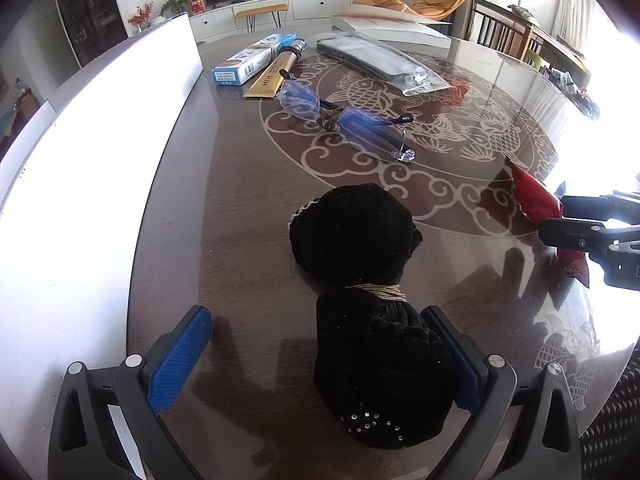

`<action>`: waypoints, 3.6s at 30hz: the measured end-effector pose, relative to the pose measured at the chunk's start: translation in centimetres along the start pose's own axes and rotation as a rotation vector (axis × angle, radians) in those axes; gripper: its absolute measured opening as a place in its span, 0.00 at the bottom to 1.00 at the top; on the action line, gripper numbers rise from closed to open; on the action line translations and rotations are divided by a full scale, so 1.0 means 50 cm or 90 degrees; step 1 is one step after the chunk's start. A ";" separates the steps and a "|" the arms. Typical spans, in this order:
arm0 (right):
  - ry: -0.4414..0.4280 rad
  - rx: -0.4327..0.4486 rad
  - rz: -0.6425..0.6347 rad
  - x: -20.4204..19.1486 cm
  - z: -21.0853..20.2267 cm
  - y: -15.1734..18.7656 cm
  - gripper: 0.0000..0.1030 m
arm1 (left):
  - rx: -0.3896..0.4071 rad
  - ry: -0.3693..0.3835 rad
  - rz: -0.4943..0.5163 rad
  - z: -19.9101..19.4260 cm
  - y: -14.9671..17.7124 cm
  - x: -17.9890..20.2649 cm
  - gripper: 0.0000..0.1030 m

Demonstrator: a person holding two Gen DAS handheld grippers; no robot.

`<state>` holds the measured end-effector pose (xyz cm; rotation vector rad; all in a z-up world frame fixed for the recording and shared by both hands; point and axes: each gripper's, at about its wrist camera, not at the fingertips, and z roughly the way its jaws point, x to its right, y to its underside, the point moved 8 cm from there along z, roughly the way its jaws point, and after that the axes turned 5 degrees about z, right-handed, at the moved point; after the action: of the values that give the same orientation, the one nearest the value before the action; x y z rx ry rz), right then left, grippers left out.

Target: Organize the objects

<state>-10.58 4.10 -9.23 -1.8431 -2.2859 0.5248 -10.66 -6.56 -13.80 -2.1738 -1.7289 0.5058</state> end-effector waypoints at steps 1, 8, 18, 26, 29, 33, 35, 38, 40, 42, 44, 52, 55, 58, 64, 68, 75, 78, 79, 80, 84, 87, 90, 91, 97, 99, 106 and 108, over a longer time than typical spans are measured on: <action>0.008 -0.011 -0.025 -0.012 0.008 -0.002 0.55 | -0.005 0.006 0.000 0.001 0.002 -0.001 1.00; 0.033 -0.014 -0.021 -0.028 -0.020 0.025 0.17 | 0.055 0.067 -0.028 -0.047 0.015 -0.004 0.29; -0.112 0.082 0.007 -0.187 -0.162 -0.036 0.17 | 0.181 0.129 -0.146 -0.259 0.018 -0.118 0.29; -0.252 0.144 -0.095 -0.516 -0.255 -0.150 0.17 | 0.175 -0.029 -0.243 -0.310 0.042 -0.417 0.29; -0.283 0.134 -0.139 -0.643 -0.238 -0.177 0.17 | 0.145 -0.069 -0.278 -0.285 0.069 -0.507 0.29; -0.347 0.078 -0.156 -0.775 -0.164 -0.178 0.22 | 0.090 -0.148 -0.293 -0.246 0.120 -0.584 0.31; -0.368 0.029 -0.152 -0.808 -0.120 -0.166 0.44 | 0.047 -0.173 -0.304 -0.217 0.145 -0.604 0.49; -0.361 0.048 -0.135 -0.792 -0.106 -0.154 0.63 | 0.040 -0.175 -0.315 -0.201 0.161 -0.612 0.76; -0.340 0.090 -0.130 -0.754 -0.116 -0.152 0.71 | 0.057 -0.178 -0.317 -0.209 0.162 -0.608 0.79; -0.319 0.139 -0.115 -0.696 -0.134 -0.157 0.77 | 0.081 -0.169 -0.326 -0.216 0.158 -0.599 0.80; -0.282 0.191 -0.096 -0.623 -0.150 -0.160 0.82 | 0.111 -0.150 -0.337 -0.230 0.150 -0.586 0.80; -0.042 0.279 -0.016 -0.244 -0.112 -0.121 0.86 | 0.234 -0.020 -0.249 -0.309 0.037 -0.384 0.80; 0.035 0.257 0.017 -0.103 -0.087 -0.081 0.86 | 0.260 0.050 -0.181 -0.332 -0.007 -0.257 0.83; 0.085 0.236 0.063 0.013 -0.071 -0.039 0.86 | 0.243 0.107 -0.118 -0.319 -0.028 -0.122 1.00; 0.135 0.232 0.115 0.146 -0.065 0.004 0.86 | 0.130 0.103 -0.032 -0.164 -0.007 0.065 1.00; 0.152 0.231 0.121 0.177 -0.062 0.016 0.87 | 0.086 0.051 -0.018 -0.070 -0.002 0.095 1.00; 0.110 0.196 0.154 0.194 -0.043 0.032 0.88 | 0.075 -0.005 -0.043 -0.014 -0.016 0.083 1.00; 0.116 0.176 0.137 0.183 -0.026 0.028 0.88 | 0.074 -0.018 -0.046 -0.003 -0.016 0.077 1.00; 0.119 0.175 0.134 0.180 -0.025 0.028 0.89 | 0.075 -0.017 -0.051 -0.003 -0.014 0.075 1.00; 0.120 0.174 0.132 0.179 -0.024 0.028 0.91 | 0.076 -0.018 -0.053 -0.004 -0.013 0.073 1.00; 0.117 0.170 0.140 0.182 -0.022 0.029 0.94 | 0.084 -0.020 -0.054 -0.006 -0.012 0.072 1.00; 0.117 0.168 0.140 0.181 -0.022 0.030 0.96 | 0.087 -0.020 -0.054 -0.006 -0.012 0.073 1.00; 0.115 0.164 0.138 0.178 -0.020 0.030 0.98 | 0.088 -0.021 -0.054 -0.006 -0.013 0.073 1.00; 0.114 0.163 0.137 0.177 -0.019 0.030 0.99 | 0.088 -0.021 -0.054 -0.006 -0.013 0.073 1.00; 0.113 0.161 0.136 0.175 -0.017 0.028 1.00 | 0.088 -0.020 -0.054 -0.006 -0.013 0.073 1.00; 0.113 0.161 0.136 0.175 -0.018 0.028 1.00 | 0.088 -0.020 -0.054 -0.006 -0.013 0.074 1.00; 0.113 0.161 0.136 0.175 -0.017 0.028 1.00 | 0.072 -0.016 -0.051 -0.004 -0.016 0.074 1.00; 0.113 0.161 0.136 0.175 -0.018 0.028 1.00 | 0.054 -0.001 -0.060 -0.007 -0.026 0.073 1.00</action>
<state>-11.00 12.99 -9.76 -1.9295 -1.8302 0.6203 -10.88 -2.73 -13.20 -2.0235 -1.7689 0.5460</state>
